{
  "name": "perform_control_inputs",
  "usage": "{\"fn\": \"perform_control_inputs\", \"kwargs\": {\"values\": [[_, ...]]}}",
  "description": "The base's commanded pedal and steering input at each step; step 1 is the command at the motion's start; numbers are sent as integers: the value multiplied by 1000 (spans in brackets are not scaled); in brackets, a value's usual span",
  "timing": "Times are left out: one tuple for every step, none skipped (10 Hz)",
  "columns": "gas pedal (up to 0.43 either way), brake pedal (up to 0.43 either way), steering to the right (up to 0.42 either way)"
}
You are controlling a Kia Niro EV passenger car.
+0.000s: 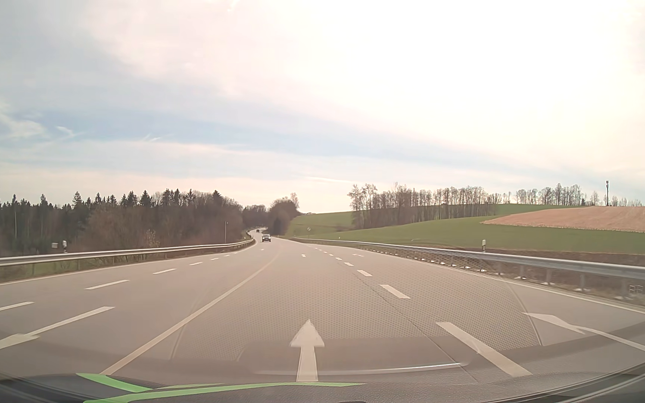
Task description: Follow the waypoints while adhering to traffic rules and regulations
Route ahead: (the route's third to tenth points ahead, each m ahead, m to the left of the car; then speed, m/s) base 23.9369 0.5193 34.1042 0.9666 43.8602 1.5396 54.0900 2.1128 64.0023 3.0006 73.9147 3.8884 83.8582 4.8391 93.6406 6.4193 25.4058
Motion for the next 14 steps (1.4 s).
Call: {"fn": "perform_control_inputs", "kwargs": {"values": [[98, 0, -7], [110, 0, -7], [110, 0, -7], [110, 0, -7], [110, 0, -7], [110, 0, -7], [118, 0, -7], [118, 0, -7], [130, 0, -8], [130, 0, -8], [138, 0, -10], [138, 0, -10], [138, 0, -10], [138, 0, -10]]}}
